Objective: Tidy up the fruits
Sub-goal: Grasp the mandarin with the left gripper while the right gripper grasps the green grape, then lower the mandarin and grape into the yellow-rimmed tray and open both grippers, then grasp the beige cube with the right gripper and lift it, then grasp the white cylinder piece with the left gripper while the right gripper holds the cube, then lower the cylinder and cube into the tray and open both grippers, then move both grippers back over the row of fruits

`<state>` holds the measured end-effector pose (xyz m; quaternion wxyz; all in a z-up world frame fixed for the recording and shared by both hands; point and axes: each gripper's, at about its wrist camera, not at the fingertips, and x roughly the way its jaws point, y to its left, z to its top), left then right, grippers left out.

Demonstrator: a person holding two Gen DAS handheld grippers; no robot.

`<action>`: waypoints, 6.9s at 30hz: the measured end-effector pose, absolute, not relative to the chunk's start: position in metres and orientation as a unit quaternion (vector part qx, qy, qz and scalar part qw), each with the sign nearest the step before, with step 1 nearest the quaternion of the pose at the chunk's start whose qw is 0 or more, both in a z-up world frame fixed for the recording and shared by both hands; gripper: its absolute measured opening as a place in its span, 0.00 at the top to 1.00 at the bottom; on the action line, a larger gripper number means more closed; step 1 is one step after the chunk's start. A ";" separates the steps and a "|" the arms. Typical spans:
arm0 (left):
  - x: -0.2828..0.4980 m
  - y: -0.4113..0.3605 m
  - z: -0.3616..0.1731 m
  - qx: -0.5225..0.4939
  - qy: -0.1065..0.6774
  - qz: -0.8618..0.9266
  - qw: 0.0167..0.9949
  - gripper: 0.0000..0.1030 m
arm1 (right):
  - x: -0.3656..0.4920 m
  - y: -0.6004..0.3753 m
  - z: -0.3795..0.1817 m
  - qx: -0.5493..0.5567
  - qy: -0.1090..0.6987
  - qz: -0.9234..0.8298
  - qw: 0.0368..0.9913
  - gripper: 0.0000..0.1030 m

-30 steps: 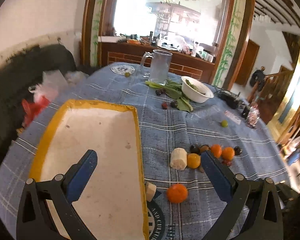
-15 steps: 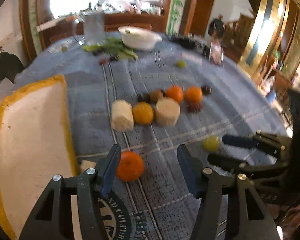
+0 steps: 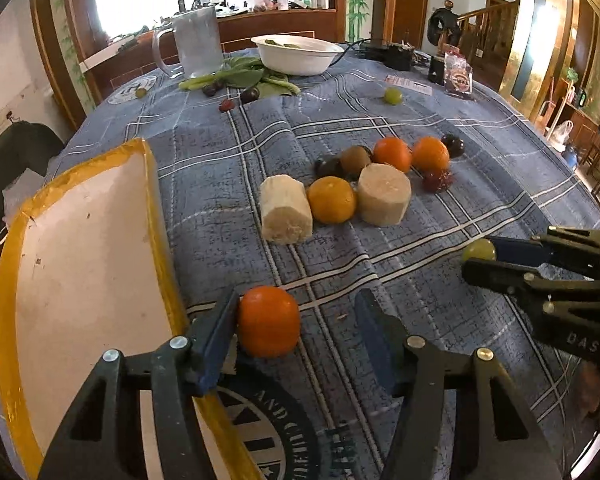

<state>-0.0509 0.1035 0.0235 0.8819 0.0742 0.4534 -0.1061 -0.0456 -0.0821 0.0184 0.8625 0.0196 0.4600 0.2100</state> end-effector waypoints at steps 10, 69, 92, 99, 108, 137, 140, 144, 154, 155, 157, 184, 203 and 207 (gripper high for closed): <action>-0.069 0.129 0.044 0.009 0.425 -0.087 0.901 0.73 | -0.055 -0.083 0.032 0.033 0.439 0.224 0.869 0.73; -0.109 0.322 0.062 -0.176 0.326 0.138 0.919 0.23 | -0.028 0.080 0.030 -0.081 0.457 0.366 0.807 0.59; -0.026 0.156 0.057 -0.174 0.409 -0.053 0.894 0.22 | -0.017 -0.074 0.048 0.057 0.432 0.260 0.862 0.70; 0.020 0.141 0.022 -0.168 0.438 -0.051 0.881 0.26 | -0.011 -0.096 0.042 0.121 0.437 0.269 0.850 0.70; 0.013 0.131 0.020 -0.094 0.416 -0.044 0.903 0.41 | -0.007 -0.103 0.038 0.152 0.448 0.268 0.839 0.70; -0.010 0.105 0.037 -0.029 0.363 -0.065 0.929 0.71 | -0.013 -0.098 0.042 0.122 0.424 0.251 0.861 0.70; -0.019 0.117 0.051 -0.044 0.348 -0.049 0.935 0.71 | -0.016 -0.097 0.045 0.115 0.413 0.249 0.869 0.70; -0.050 0.148 0.079 -0.062 0.329 -0.021 0.942 0.71 | -0.022 -0.093 0.055 0.099 0.396 0.237 0.882 0.70; -0.077 0.251 0.095 -0.069 0.327 0.070 0.940 0.71 | -0.033 0.025 0.102 0.067 0.398 0.360 0.841 0.69; -0.076 0.260 0.092 -0.073 0.331 0.080 0.937 0.71 | -0.032 0.043 0.103 0.060 0.403 0.372 0.834 0.69; -0.071 0.280 0.083 -0.088 0.345 0.092 0.930 0.71 | -0.030 0.073 0.101 0.042 0.411 0.385 0.825 0.69; -0.063 0.268 0.045 0.023 0.355 0.110 0.928 0.28 | -0.024 0.099 0.065 0.001 0.436 0.309 0.846 0.56; -0.083 0.313 0.048 -0.048 0.368 0.281 0.885 0.28 | -0.045 -0.058 0.089 0.075 0.404 0.213 0.886 0.52; -0.076 0.328 0.045 -0.088 0.379 0.317 0.865 0.28 | -0.041 -0.075 0.085 0.090 0.402 0.209 0.887 0.48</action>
